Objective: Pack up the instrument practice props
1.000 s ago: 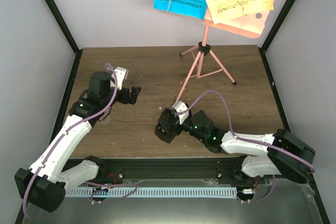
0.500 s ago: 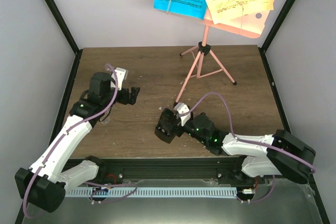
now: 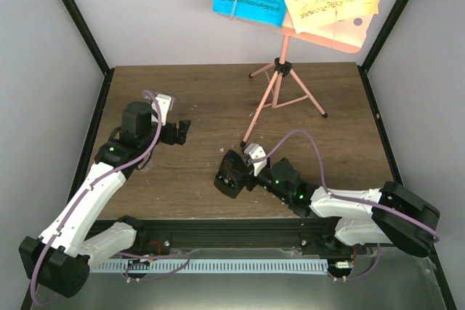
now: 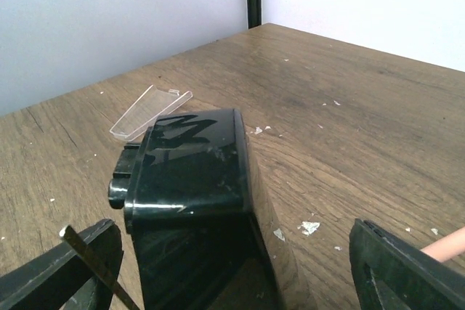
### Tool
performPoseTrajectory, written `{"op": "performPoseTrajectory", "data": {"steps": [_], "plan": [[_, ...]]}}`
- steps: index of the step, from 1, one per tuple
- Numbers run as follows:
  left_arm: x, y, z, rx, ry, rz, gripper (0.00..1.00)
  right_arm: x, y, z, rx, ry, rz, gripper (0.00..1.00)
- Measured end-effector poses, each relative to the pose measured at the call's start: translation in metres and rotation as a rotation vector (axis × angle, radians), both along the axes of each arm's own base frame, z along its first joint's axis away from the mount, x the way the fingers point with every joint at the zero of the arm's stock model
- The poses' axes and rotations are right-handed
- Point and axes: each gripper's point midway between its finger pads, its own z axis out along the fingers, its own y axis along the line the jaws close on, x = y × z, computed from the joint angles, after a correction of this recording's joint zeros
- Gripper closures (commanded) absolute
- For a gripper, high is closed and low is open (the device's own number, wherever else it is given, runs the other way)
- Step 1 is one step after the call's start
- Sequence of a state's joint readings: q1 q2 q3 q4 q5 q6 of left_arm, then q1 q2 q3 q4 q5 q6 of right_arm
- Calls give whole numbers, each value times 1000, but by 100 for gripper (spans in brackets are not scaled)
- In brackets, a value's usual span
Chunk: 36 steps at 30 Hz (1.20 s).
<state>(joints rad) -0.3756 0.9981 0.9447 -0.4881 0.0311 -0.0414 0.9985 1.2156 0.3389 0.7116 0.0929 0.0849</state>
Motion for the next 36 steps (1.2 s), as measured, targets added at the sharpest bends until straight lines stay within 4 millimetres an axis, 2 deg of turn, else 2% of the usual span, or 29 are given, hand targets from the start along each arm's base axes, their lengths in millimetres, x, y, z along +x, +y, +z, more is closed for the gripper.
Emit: {"op": "performPoseTrajectory", "data": {"steps": [16, 36], "plan": [[0, 2, -2, 4, -4, 10, 0, -2, 0, 6, 32, 16, 6, 24], [0, 5, 1, 5, -18, 21, 0, -3, 8, -2, 9, 63, 29, 35]]}}
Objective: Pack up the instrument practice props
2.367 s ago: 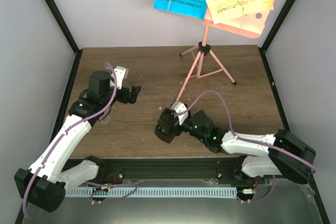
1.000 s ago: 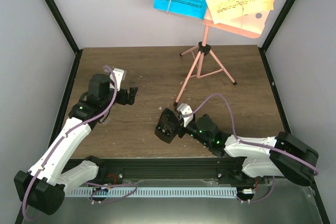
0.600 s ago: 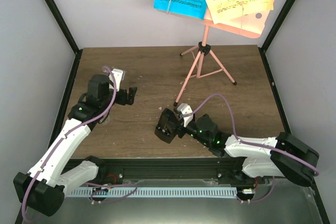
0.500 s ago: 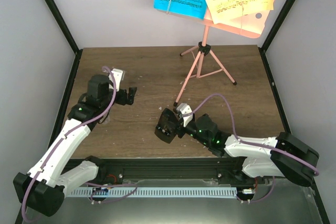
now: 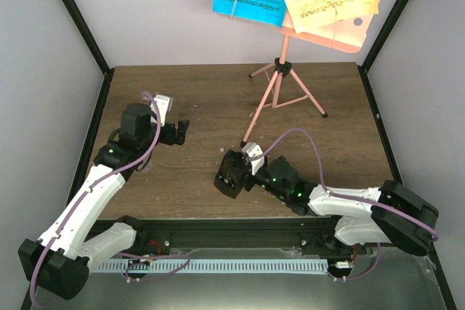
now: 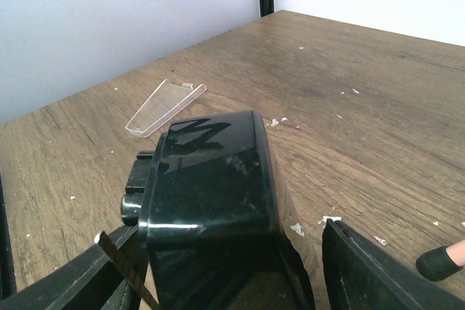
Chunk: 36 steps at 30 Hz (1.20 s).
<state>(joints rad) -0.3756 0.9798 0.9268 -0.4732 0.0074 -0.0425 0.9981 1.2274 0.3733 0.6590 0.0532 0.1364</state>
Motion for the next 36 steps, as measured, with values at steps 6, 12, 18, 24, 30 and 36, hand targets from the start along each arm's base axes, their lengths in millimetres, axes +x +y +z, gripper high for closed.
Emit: {"op": "performPoseTrajectory", "data": {"steps": [6, 12, 18, 24, 30, 36], "plan": [[0, 0, 0, 0, -1, 1, 0, 1, 1, 0, 2, 7, -2, 37], [0, 0, 0, 1, -1, 2, 0, 2, 0, 0, 5, 12, -6, 39], [0, 0, -1, 2, 0, 2, 0, 4, -1, 0, 9, 18, -10, 41], [0, 1, -2, 3, 3, 2, 0, 5, -2, 0, 16, 26, -10, 43], [0, 1, -2, 3, 3, 3, 0, 6, -2, 0, 23, 36, -7, 43], [0, 1, -2, 3, 3, 3, 0, 6, -2, 0, 26, 40, -4, 43]]}}
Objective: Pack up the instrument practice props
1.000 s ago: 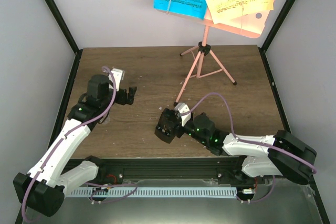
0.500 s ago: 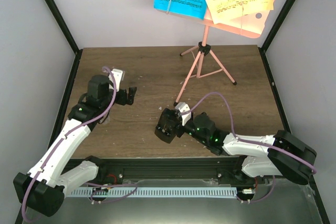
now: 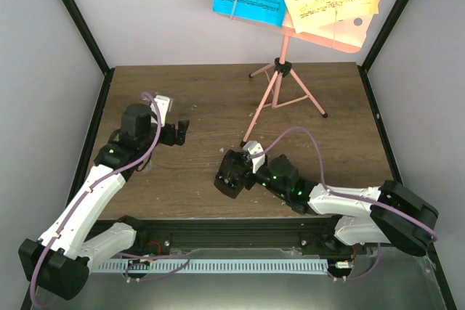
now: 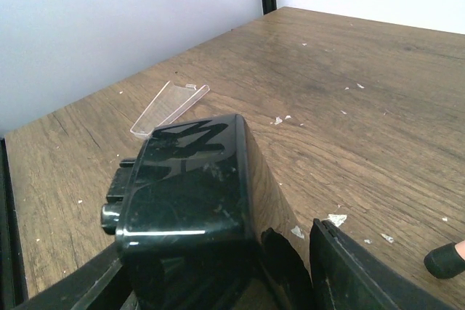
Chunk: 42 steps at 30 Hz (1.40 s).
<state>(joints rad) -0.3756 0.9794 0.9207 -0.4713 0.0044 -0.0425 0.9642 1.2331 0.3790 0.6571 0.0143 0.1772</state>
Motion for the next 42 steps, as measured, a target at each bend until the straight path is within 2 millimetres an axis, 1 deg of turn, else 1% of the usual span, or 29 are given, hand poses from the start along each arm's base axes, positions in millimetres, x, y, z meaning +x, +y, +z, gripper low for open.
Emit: {"op": "performPoseTrajectory", "data": {"steps": [17, 35, 38, 39, 40, 41, 42], "plan": [[1, 0, 1, -2, -5, 0, 0, 3, 3, -2, 2, 5, 9, 42], [1, 0, 1, 0, -5, 3, 0, 10, 5, -2, -3, 12, 7, 38], [1, 0, 1, 0, -5, 3, 0, 11, 5, -2, -6, 15, 7, 32], [1, 0, 1, 0, -5, 3, 0, 11, 5, -2, -8, 15, 6, 27], [1, 0, 1, 0, -5, 4, 0, 12, 5, -2, -8, 16, 4, 19], [1, 0, 1, 1, -5, 3, 0, 12, 4, -3, -12, 16, 2, 12], [1, 1, 1, 1, -5, 4, 0, 13, 4, -3, -14, 19, 0, 7]]}}
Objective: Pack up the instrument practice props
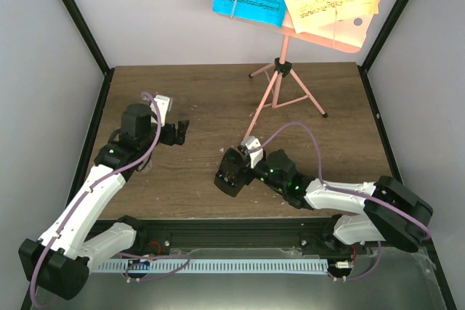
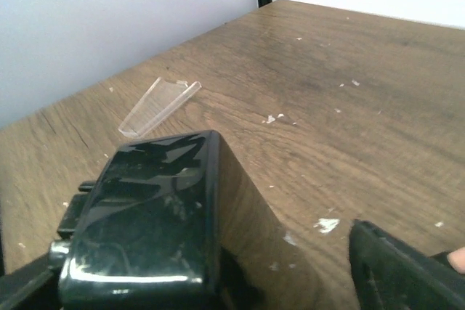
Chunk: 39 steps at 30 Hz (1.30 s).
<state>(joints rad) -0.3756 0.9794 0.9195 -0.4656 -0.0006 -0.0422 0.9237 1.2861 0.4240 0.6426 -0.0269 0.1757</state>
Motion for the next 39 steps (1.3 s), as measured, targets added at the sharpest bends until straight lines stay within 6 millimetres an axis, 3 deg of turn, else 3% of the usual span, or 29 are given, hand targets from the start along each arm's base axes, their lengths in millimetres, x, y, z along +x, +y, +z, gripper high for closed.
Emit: {"op": "performPoseTrajectory", "data": {"steps": [2, 7, 15, 19, 22, 25, 27, 32, 35, 39], "plan": [[0, 1, 0, 2, -1, 3, 0, 2, 0, 0, -10, -2, 0, 1], [1, 3, 0, 8, -4, 14, 0, -8, 0, 9, -32, -39, 59, 0], [1, 3, 1, 23, -7, 10, 1, -18, -22, 77, 14, -134, 52, 0], [1, -1, 19, -29, -12, 6, 1, 14, -56, 91, 36, -89, -88, 0], [-4, -12, 43, -144, -44, -23, 2, 50, -98, 73, 43, 26, -238, 0], [-17, -32, 52, -282, -58, -98, 3, 68, -132, 52, 77, 135, -339, 0], [-30, -56, 37, -339, -27, -192, 3, 75, -155, 34, 110, 215, -393, 0], [-70, -122, -29, -352, 156, -446, 4, 78, -199, -1, 195, 377, -489, 0], [-89, -141, -55, -337, 215, -535, 4, 77, -212, -9, 235, 427, -508, 0], [-100, -149, -72, -323, 208, -592, 3, 70, -208, -9, 266, 450, -470, 0]]}}
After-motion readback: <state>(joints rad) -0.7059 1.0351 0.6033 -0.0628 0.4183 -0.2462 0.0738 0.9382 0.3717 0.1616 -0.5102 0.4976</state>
